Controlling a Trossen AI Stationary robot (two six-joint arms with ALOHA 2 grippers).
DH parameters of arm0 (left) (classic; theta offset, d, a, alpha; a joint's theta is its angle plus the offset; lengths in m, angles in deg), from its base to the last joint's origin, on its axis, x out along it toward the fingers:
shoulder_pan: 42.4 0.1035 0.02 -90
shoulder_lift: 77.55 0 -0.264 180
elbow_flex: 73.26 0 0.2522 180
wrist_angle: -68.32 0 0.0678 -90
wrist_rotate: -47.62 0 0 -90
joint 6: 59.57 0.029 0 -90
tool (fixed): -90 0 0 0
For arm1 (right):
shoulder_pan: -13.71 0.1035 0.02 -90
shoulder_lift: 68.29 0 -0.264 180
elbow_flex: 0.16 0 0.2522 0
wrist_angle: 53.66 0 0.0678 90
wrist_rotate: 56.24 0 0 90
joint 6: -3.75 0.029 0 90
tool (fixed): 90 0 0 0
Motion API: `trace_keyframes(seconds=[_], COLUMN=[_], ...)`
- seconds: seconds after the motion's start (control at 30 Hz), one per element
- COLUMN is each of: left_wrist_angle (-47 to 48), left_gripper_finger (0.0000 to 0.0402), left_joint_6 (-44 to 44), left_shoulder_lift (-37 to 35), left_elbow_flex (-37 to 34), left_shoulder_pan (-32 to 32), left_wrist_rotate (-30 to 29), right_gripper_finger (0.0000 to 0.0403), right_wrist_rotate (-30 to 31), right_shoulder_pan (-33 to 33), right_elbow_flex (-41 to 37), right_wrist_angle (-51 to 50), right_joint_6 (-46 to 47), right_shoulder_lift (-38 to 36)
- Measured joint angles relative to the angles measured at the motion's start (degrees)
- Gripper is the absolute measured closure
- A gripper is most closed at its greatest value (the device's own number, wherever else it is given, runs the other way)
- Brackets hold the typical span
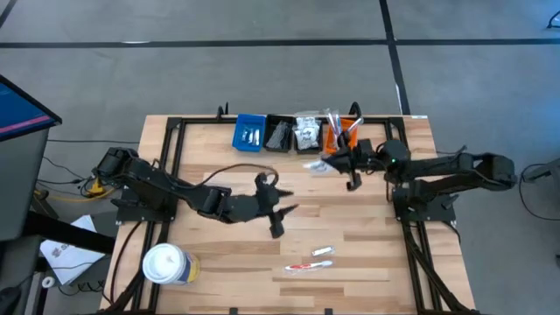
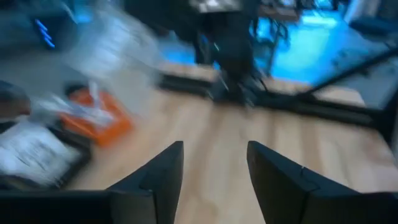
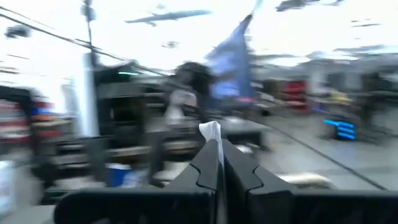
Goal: Pick & Place Travel size toiletries
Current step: Put the white vanity pack into the right black bin
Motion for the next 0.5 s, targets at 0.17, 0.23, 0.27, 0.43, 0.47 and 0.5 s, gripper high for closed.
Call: trace_keyframes(seconds=[0.17,0.23,0.27,0.43,0.47,0.5], left_wrist_angle=[-3.5,-5.9,-8.8,-37.2,-45.6,-54.8], left_gripper_finger=[0.0234,0.0231,0.0229,0.0227,0.0228,0.0229], left_joint_6=[-0.8,-1.0,-0.5,10.3,13.7,16.8], left_shoulder_lift=[-2.9,-3.0,-2.8,-2.3,-1.7,-0.6], left_elbow_flex=[0.2,-1.1,-2.6,-14.6,-17.3,-19.4], left_shoulder_pan=[5.3,7.3,8.0,7.4,7.3,7.3], left_wrist_rotate=[5.1,8.5,10.0,13.7,13.6,13.9], right_gripper_finger=[0.0403,0.0403,0.0403,0.0403,0.0403,0.0403], right_wrist_rotate=[-3.6,-1.3,0.0,4.7,5.7,6.6], right_shoulder_pan=[3.6,6.6,7.9,12.9,13.7,14.4], right_elbow_flex=[0.1,0.1,0.2,0.2,0.2,0.2], right_wrist_angle=[6.5,11.7,13.7,20.2,20.8,21.5], right_joint_6=[0.0,-0.7,-0.8,-0.8,-1.0,-1.5], right_shoulder_lift=[1.5,1.4,1.3,0.8,0.9,1.0])
